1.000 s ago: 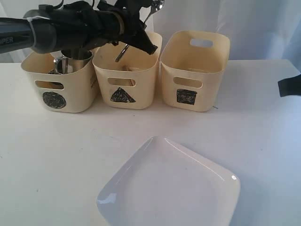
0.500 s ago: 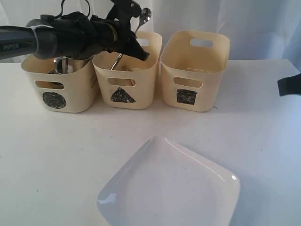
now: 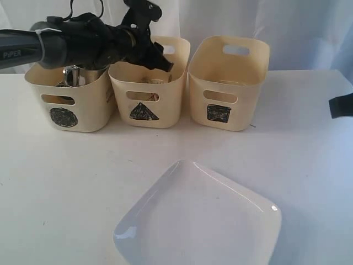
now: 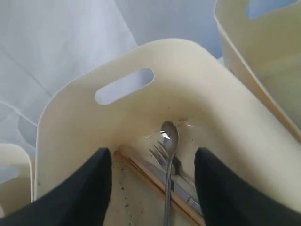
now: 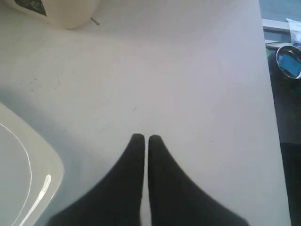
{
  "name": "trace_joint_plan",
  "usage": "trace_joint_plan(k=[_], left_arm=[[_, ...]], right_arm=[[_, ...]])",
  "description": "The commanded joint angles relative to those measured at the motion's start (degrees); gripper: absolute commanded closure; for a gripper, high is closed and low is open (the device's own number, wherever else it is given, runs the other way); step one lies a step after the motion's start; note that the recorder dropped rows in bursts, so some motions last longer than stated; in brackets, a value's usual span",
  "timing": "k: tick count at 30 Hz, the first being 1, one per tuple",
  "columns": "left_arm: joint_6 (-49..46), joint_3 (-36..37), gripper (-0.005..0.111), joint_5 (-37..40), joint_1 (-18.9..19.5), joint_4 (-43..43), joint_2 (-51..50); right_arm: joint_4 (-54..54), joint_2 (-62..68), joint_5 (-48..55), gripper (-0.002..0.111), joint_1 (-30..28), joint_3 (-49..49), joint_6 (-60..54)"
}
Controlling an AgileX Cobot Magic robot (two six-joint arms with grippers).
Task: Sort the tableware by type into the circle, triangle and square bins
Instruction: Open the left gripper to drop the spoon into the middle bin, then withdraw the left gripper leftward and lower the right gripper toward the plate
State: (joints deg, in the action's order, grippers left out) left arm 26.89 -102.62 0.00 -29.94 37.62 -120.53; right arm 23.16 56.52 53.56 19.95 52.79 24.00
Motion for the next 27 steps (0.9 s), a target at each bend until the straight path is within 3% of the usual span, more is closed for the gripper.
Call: trace_joint_plan(k=[1, 4, 10, 11, 16, 21, 27], left_arm=[[0.61, -0.38, 0.049, 3.45, -0.13, -0.26, 3.82], [1.60, -0.38, 0.057, 11.13, -0.13, -0.26, 6.23], [1.37, -0.38, 0.103, 26.57, -0.13, -0.74, 9.54], [1.20, -0.38, 0.106, 28.20, -0.13, -1.05, 10.03], [-3.46, -0.23, 0.107, 35.41, -0.13, -5.82, 13.06], [-12.18, 0.01, 0.107, 43.06, -0.13, -13.90, 16.12], [-13.02, 0.01, 0.107, 49.75, -0.13, -14.72, 19.70]], right_arm=[[0.83, -0.38, 1.08, 0.091, 0.02, -0.22, -1.25], [0.83, -0.38, 0.95, 0.082, 0.02, -0.22, -1.25], [0.83, -0.38, -1.44, 0.081, 0.02, -0.22, 0.03], [0.83, -0.38, -1.54, 0.082, 0.02, -0.22, 0.44], [0.94, -0.38, 0.49, 0.092, 0.02, 0.86, 0.26], [1.06, -0.38, 2.01, 0.092, 0.02, 1.44, 0.26], [-1.70, 1.34, 6.19, 0.092, 0.02, 1.44, 0.26]])
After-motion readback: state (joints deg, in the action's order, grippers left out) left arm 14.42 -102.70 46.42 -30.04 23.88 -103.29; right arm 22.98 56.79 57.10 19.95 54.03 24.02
